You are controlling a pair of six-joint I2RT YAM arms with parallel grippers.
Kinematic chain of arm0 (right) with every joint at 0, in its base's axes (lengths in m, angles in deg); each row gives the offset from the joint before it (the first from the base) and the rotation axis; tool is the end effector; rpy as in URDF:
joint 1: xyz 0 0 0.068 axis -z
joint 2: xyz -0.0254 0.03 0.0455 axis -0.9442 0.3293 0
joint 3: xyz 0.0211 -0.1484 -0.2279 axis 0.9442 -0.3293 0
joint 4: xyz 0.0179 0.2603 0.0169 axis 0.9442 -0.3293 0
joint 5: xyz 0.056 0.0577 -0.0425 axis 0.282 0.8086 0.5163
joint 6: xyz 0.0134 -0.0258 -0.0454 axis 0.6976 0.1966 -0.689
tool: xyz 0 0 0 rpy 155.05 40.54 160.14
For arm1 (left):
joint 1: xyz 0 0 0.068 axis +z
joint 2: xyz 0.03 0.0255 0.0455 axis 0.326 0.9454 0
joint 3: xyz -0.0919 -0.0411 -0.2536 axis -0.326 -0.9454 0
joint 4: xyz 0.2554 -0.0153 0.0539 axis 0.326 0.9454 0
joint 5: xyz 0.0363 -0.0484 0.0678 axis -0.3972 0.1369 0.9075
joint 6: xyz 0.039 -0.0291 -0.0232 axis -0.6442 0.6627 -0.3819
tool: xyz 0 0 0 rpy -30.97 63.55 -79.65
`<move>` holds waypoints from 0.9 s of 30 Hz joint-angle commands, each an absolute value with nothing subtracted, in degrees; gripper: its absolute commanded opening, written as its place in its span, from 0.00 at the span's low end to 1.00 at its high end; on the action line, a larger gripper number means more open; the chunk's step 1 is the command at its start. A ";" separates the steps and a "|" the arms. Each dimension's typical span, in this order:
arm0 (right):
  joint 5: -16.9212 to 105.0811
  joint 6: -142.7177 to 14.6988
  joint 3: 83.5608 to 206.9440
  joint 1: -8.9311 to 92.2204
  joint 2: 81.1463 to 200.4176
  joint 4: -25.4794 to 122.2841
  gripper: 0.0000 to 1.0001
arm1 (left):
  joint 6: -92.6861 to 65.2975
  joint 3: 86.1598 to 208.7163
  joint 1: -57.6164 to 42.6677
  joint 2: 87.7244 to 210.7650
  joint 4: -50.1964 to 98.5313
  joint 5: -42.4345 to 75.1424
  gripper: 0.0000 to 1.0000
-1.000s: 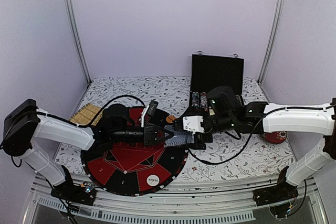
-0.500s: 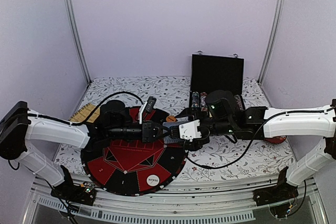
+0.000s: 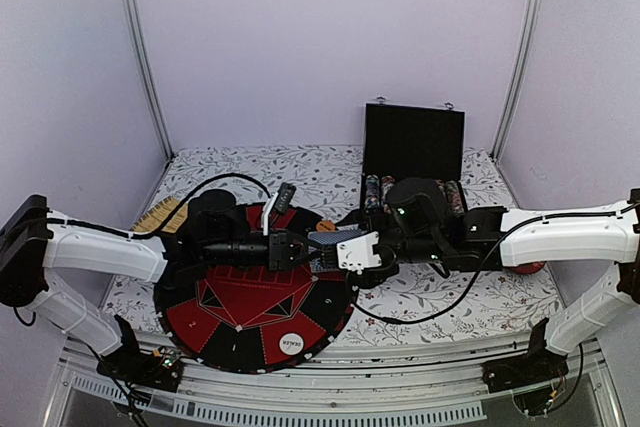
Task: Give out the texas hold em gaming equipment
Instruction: Pass from the left arm to the right
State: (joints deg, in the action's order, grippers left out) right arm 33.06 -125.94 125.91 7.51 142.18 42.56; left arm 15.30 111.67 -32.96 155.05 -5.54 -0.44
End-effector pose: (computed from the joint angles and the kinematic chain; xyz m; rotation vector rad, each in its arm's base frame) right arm 0.1477 0.2884 0.2618 -1.8193 1.1252 0.0202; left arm 0.1724 -0.2451 0.2204 0.5590 1.9849 -1.4793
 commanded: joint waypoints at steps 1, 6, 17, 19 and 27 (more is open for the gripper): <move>30.20 -125.18 126.00 7.22 143.66 43.73 0.87 | 15.59 112.82 -32.32 153.90 -6.44 -1.88 0.00; 29.74 -124.80 126.22 7.23 144.69 44.13 0.69 | 15.88 112.52 -32.32 153.90 -6.56 -2.69 0.00; 31.28 -123.62 128.27 8.10 146.22 43.30 0.54 | 15.70 112.49 -32.35 154.21 -7.17 -4.71 0.00; 31.53 -123.49 128.69 8.19 146.51 43.17 0.51 | 15.61 112.75 -32.42 154.59 -7.30 -5.43 0.07; 33.37 -122.17 128.88 8.66 145.80 42.95 0.49 | 13.23 114.71 -32.51 154.89 0.37 -1.39 0.25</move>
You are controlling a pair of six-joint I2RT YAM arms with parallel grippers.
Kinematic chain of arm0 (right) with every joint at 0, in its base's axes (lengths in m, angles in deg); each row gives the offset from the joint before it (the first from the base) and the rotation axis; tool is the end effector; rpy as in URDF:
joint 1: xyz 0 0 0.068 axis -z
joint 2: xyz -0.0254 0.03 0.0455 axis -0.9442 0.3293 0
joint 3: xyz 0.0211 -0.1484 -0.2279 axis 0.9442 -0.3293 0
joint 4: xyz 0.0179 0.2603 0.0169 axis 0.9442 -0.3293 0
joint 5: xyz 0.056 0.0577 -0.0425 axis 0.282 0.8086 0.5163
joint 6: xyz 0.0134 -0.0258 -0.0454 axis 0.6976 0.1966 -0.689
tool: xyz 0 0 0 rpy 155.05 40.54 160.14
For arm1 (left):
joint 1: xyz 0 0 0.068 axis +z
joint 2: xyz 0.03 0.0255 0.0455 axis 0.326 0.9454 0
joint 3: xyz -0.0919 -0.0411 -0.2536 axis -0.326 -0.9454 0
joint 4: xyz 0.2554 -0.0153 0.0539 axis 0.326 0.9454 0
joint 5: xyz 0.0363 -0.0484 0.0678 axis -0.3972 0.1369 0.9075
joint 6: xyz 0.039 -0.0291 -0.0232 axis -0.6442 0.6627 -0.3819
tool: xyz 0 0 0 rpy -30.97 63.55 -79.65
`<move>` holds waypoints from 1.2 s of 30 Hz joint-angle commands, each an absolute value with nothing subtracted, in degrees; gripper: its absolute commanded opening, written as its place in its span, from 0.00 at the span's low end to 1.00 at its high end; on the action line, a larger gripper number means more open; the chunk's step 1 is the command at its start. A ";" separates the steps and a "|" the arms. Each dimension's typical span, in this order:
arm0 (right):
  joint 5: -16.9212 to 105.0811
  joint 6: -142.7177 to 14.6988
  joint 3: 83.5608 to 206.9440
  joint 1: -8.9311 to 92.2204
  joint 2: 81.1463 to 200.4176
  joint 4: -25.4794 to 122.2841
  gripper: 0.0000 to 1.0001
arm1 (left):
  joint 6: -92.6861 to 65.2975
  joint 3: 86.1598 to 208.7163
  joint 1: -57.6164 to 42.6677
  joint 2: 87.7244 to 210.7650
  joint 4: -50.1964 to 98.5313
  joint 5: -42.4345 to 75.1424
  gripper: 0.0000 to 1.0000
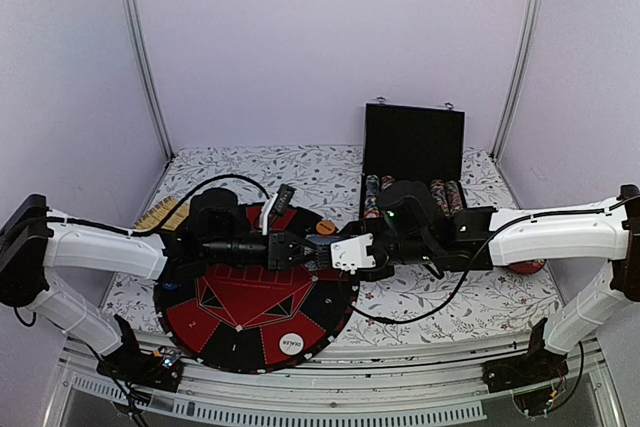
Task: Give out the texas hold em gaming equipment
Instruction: Pass from the right arm to the left, then pass from the left arm to the right
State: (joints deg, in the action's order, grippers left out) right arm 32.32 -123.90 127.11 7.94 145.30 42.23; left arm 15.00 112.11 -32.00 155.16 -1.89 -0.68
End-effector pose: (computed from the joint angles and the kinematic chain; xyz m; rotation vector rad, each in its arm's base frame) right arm 0.1548 0.2959 0.2515 -1.8238 1.1900 0.0186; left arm 0.1761 -0.2419 0.2158 0.5456 2.0478 -1.4475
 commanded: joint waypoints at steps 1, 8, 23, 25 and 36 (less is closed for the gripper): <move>33.85 -121.95 128.67 8.90 145.58 42.85 0.49 | 12.75 114.82 -32.54 154.44 1.79 -0.21 0.27; 35.59 -120.69 127.77 9.56 144.82 43.37 0.49 | 10.38 115.34 -32.56 152.24 6.16 2.93 0.31; 37.06 -120.49 128.15 9.72 144.95 44.59 0.68 | 12.63 115.30 -32.59 154.58 1.93 -2.24 0.00; 36.39 -120.32 127.32 10.03 144.44 46.27 0.91 | 13.35 114.49 -32.57 153.94 0.96 -2.20 0.00; 41.75 -115.68 124.95 10.93 137.46 51.75 0.99 | 16.72 112.78 -31.47 150.00 -2.21 -2.56 0.00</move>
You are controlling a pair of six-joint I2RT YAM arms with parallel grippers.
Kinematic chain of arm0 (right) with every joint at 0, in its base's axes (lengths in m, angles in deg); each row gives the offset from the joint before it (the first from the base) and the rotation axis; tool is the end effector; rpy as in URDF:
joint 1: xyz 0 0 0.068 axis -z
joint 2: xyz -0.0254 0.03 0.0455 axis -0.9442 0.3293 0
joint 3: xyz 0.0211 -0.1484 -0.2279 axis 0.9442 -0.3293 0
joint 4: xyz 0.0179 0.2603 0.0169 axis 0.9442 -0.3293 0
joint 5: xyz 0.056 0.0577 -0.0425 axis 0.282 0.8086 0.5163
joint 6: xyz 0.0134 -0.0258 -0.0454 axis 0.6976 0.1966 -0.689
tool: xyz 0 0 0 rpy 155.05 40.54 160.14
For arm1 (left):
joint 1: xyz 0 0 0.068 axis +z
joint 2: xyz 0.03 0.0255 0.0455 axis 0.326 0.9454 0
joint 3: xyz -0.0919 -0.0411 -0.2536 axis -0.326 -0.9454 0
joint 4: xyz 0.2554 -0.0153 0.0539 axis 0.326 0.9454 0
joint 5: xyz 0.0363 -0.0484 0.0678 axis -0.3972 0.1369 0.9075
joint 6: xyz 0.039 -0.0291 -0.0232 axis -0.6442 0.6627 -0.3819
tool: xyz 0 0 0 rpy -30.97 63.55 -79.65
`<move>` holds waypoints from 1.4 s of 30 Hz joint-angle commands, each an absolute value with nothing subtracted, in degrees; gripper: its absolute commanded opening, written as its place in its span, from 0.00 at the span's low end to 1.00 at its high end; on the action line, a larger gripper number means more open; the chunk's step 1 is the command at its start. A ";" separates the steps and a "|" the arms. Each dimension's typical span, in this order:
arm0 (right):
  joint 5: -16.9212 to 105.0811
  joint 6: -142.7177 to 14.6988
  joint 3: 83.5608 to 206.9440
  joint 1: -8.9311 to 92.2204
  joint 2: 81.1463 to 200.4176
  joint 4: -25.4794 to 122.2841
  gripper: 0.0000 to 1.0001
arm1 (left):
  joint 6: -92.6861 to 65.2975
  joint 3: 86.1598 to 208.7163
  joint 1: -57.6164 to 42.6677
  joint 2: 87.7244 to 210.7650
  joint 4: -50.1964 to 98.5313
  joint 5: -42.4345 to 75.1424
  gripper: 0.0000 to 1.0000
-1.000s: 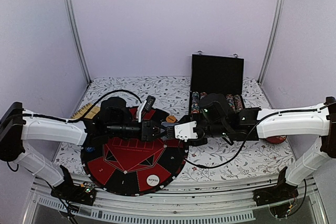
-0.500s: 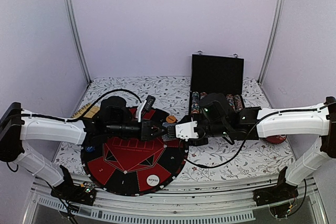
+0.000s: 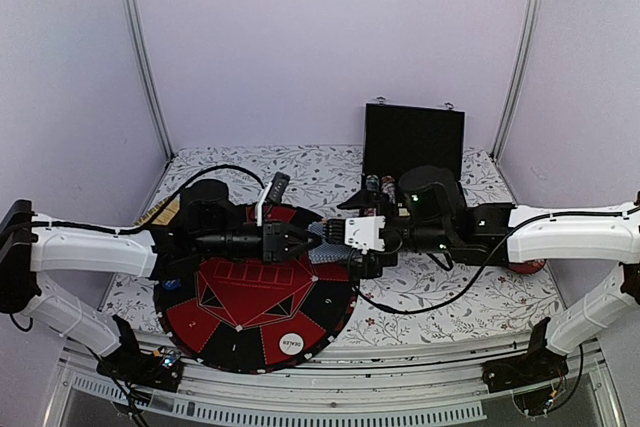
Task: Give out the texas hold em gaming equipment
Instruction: Pass from the left arm to the right
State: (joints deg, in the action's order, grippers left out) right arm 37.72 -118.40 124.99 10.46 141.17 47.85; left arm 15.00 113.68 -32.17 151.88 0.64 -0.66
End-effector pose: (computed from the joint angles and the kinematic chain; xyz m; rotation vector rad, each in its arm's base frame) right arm 0.1601 0.2824 0.2705 -1.6655 1.1953 0.1615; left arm 0.1732 -0.2396 0.2361 0.5513 2.0019 -1.4645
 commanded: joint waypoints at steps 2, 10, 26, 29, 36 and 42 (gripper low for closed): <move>44.08 -118.20 126.43 10.93 137.68 47.47 0.99 | 17.28 112.99 -30.99 149.37 -2.24 -2.76 0.00; 38.75 -118.66 134.28 10.92 142.21 37.22 0.95 | 17.32 113.81 -30.65 148.17 0.20 -3.30 0.00; 31.93 -119.73 133.18 7.31 144.20 38.30 0.84 | 18.19 112.06 -29.85 147.29 0.00 -1.77 0.00; 31.76 -119.32 133.08 7.24 144.41 39.01 0.79 | 18.21 112.16 -29.84 147.70 0.00 -1.83 0.00; 32.61 -118.65 133.11 7.24 144.84 39.83 0.63 | 18.36 112.14 -29.84 148.91 -0.18 -2.57 0.00; 33.24 -118.47 133.05 7.27 144.97 39.49 0.55 | 17.83 113.16 -29.85 150.74 0.58 -3.48 0.13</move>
State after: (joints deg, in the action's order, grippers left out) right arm 32.91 -119.60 133.04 7.44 144.28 37.21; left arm 18.08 112.76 -30.19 149.30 0.67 -1.73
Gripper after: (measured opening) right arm 0.571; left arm 0.094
